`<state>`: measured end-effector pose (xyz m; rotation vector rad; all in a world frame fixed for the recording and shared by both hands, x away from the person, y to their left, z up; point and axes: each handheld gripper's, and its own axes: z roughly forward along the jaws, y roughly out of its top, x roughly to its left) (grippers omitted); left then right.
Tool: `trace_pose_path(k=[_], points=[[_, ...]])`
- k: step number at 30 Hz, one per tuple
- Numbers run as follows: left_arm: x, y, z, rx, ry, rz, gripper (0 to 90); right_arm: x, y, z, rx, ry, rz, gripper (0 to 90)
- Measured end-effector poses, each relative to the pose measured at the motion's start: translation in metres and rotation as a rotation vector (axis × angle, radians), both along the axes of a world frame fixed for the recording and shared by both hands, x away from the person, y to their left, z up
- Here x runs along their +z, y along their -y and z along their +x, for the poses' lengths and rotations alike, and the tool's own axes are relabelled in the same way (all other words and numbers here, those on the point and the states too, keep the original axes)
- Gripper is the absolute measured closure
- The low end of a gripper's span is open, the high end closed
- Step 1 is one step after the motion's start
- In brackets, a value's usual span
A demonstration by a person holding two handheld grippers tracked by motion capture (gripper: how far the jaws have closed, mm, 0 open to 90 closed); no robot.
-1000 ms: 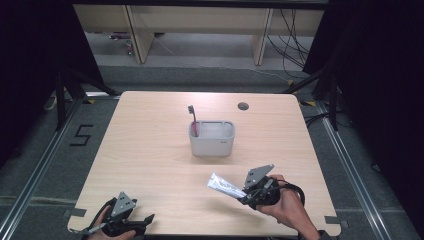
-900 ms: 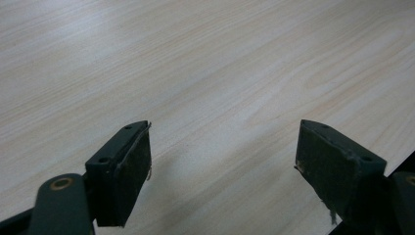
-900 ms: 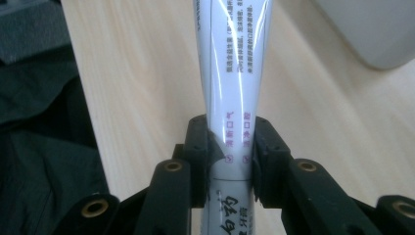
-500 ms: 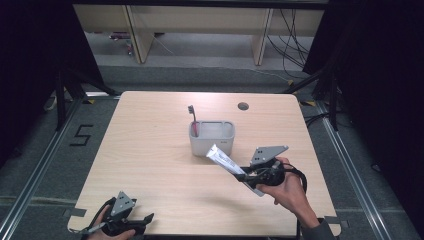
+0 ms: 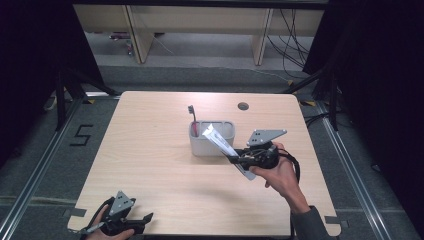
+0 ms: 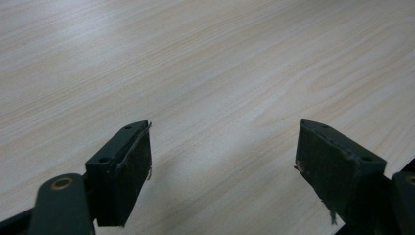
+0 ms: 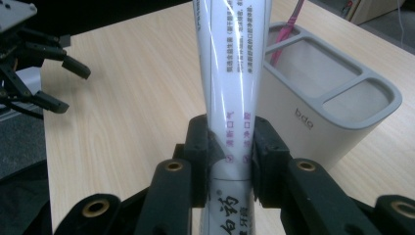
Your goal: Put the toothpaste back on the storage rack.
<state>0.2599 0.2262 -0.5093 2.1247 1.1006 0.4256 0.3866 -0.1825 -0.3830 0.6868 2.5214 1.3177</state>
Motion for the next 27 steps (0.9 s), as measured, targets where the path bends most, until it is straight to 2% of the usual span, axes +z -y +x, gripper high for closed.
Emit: trace_pose_path(k=[1,2,3,4,8,10,11,12,14,15,16,17,18,19,20,22,23,24,27], points=[[-0.001,0.001,0.000,0.008,0.004,-0.014,20.4,0.001,0.000,0.000,-0.002,-0.023,0.003,73.0],[0.001,0.000,-0.001,0.000,-0.006,0.005,20.4,0.001,-0.001,0.003,-0.002,-0.003,0.011,72.9],[0.001,0.000,0.000,-0.003,-0.001,0.004,20.4,0.002,0.000,0.004,-0.006,-0.013,0.018,73.0],[0.000,0.002,0.000,0.009,0.002,-0.017,20.4,0.002,0.000,0.006,-0.016,-0.018,0.023,72.9],[0.000,0.002,-0.001,0.002,-0.006,-0.003,20.4,0.003,0.001,0.014,-0.036,-0.008,0.051,73.0],[0.000,0.002,0.000,0.002,0.002,-0.010,20.4,0.003,0.001,0.016,-0.042,-0.012,0.068,73.0],[0.000,0.003,0.000,0.004,0.005,-0.010,20.4,0.003,0.000,0.019,-0.050,-0.001,0.090,73.0],[0.000,0.003,-0.001,0.005,0.003,-0.012,20.4,0.004,0.001,0.021,-0.048,-0.013,0.095,73.0],[-0.001,0.002,0.000,0.009,0.008,-0.011,20.4,0.005,0.000,0.024,-0.064,0.007,0.117,73.0],[-0.001,0.002,0.000,0.002,0.001,-0.008,20.4,0.006,-0.001,0.027,-0.054,0.006,0.140,73.0],[-0.001,0.002,0.000,0.007,0.002,-0.010,20.4,0.008,-0.001,0.027,-0.069,-0.010,0.133,72.9],[0.000,0.001,0.000,-0.001,-0.014,0.000,20.4,0.009,-0.001,0.030,-0.072,0.014,0.147,72.9],[0.000,0.002,-0.001,0.008,-0.004,-0.001,20.4,0.009,-0.003,0.030,-0.084,0.002,0.167,73.0],[0.001,0.001,0.000,0.002,-0.012,-0.003,20.4,0.010,-0.003,0.032,-0.088,0.000,0.171,73.0],[0.000,0.002,0.000,0.006,0.001,-0.012,20.4,0.010,-0.003,0.034,-0.084,0.018,0.175,73.0],[0.000,0.002,-0.001,0.003,0.004,-0.014,20.4,0.011,-0.006,0.035,-0.096,-0.011,0.193,73.0],[0.001,0.001,-0.001,-0.006,-0.005,0.002,20.4,0.011,-0.007,0.039,-0.089,0.016,0.195,72.9],[0.001,0.002,-0.001,0.006,0.001,-0.013,20.4,0.012,-0.008,0.039,-0.102,0.016,0.197,72.9],[0.000,0.002,0.000,0.005,0.001,-0.011,20.4,0.013,-0.013,0.043,-0.106,0.001,0.230,73.0]])
